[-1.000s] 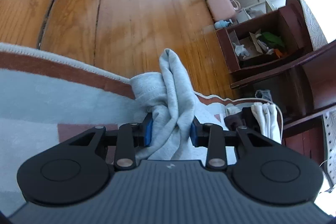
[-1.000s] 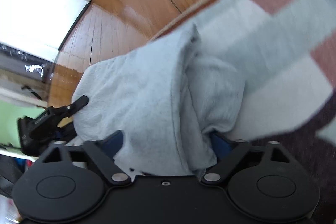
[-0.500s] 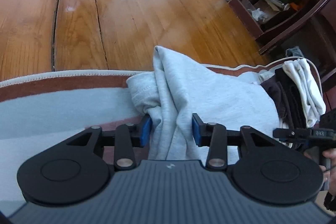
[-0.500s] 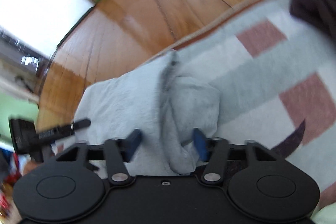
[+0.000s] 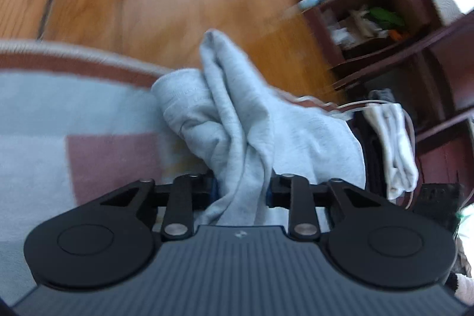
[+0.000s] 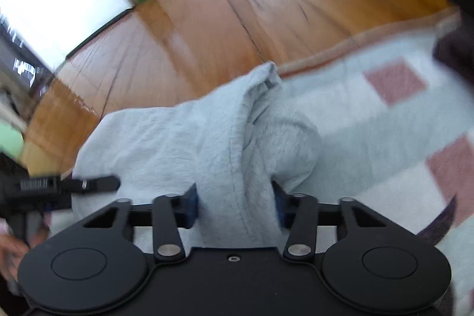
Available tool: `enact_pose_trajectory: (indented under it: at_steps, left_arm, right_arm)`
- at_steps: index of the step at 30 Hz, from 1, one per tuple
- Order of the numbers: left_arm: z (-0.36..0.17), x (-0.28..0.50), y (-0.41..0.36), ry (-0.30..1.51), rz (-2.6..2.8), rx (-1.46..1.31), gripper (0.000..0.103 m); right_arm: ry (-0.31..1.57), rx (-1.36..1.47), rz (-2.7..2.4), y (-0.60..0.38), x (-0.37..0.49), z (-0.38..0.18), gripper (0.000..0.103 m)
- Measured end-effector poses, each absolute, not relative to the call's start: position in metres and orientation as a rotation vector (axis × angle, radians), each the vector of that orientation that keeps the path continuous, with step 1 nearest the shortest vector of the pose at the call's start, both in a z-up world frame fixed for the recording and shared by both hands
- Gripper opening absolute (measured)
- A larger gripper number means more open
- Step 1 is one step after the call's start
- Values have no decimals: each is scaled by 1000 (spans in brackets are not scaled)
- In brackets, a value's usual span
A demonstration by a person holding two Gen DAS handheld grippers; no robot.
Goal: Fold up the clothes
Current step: 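Carry the held sweatshirt with both grippers toward the clothes basket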
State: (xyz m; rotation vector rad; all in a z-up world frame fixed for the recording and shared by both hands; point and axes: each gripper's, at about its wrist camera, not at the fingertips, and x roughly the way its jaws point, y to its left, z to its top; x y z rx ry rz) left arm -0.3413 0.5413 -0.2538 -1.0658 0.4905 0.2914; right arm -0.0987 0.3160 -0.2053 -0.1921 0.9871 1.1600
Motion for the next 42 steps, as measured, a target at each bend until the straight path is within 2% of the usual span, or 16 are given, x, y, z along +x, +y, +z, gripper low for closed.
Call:
enact_pose_trajectory:
  at_steps: [5,9,14,21,30,35,42]
  left_arm:
    - [-215,-336,512,486,244,-946,25]
    - [-186,-337,491,475,222,-894,24]
    - [-143,-334,444,489,207,-703,23]
    - [-110,-332,380,478,327,-605,23]
    - [-33,-328,323,443,419,-539,23]
    - [3,-309,298,435,438,-488,23]
    - [40,-251,264,463,421,-334,23]
  right_arm:
    - [822,-283,1250,296,-134,-157,45]
    - [774,-291,1268,278,-143,-130,44]
    - [790,-201,1266,236,-139,-105,43]
    - [779,-162,1279,208,-138,-86,43]
    - [719,-2,1328,148,-138,-41,43]
    - [697,-6,1335,124,-126,-2,43]
    - [764,76,1322,88,-61,21,43]
